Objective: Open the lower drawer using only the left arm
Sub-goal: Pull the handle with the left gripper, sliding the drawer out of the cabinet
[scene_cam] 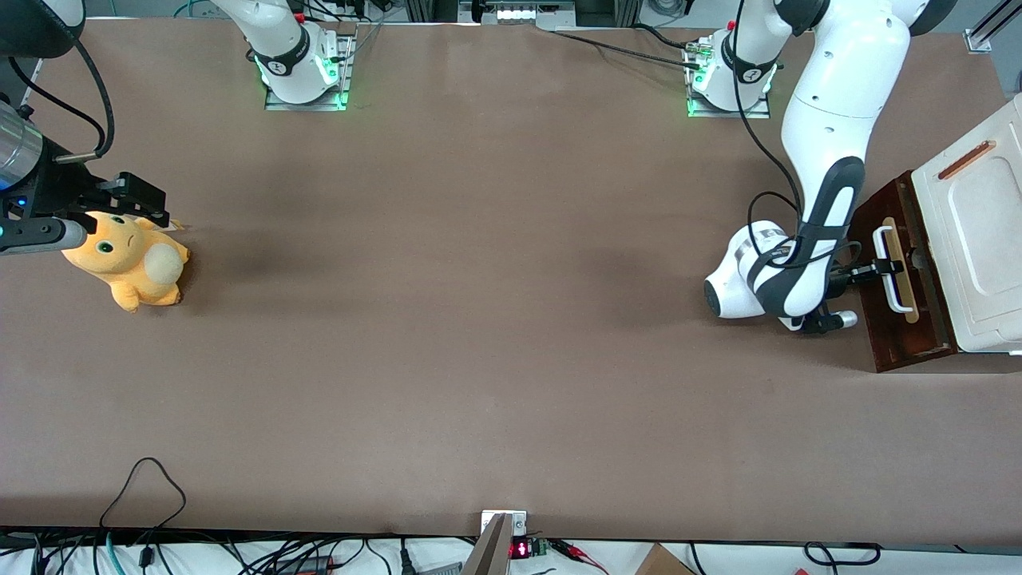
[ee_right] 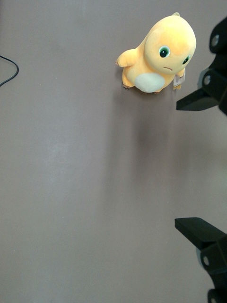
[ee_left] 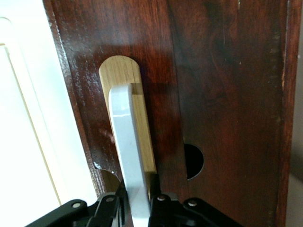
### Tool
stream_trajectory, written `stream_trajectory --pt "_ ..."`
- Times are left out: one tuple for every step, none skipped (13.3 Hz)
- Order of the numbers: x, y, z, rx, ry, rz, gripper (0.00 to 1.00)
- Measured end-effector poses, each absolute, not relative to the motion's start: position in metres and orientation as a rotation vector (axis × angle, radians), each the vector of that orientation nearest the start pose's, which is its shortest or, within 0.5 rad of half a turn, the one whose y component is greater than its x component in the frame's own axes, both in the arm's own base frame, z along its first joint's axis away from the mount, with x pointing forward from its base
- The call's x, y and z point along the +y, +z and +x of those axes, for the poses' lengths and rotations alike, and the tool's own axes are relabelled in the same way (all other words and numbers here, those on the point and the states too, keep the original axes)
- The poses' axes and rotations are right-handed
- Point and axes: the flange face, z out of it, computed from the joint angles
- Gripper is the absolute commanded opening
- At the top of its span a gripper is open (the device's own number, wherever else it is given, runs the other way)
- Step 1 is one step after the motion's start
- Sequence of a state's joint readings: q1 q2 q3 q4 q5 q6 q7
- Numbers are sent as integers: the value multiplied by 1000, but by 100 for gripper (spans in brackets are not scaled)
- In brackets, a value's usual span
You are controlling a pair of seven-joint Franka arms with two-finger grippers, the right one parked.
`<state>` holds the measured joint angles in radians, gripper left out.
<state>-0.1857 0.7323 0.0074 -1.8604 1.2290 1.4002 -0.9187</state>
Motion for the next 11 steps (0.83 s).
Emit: stream_trajectory --pt "13 149 556 -50 260 -1599 18" --pt "13 149 556 -50 260 -1599 18" --pt "13 149 556 -51 260 -1599 18" --pt "12 149 556 -52 259 -1599 18" --pt "10 149 555 -53 260 -1599 18" --pt "9 149 555 -52 259 -1599 18" --pt "8 149 555 -52 259 -1599 18" --pt "6 149 555 -51 258 -1600 18" --pt "5 149 555 -50 257 -1601 18" --pt "3 149 555 -49 256 -1602 18" --pt "0 149 554 -48 255 -1603 18"
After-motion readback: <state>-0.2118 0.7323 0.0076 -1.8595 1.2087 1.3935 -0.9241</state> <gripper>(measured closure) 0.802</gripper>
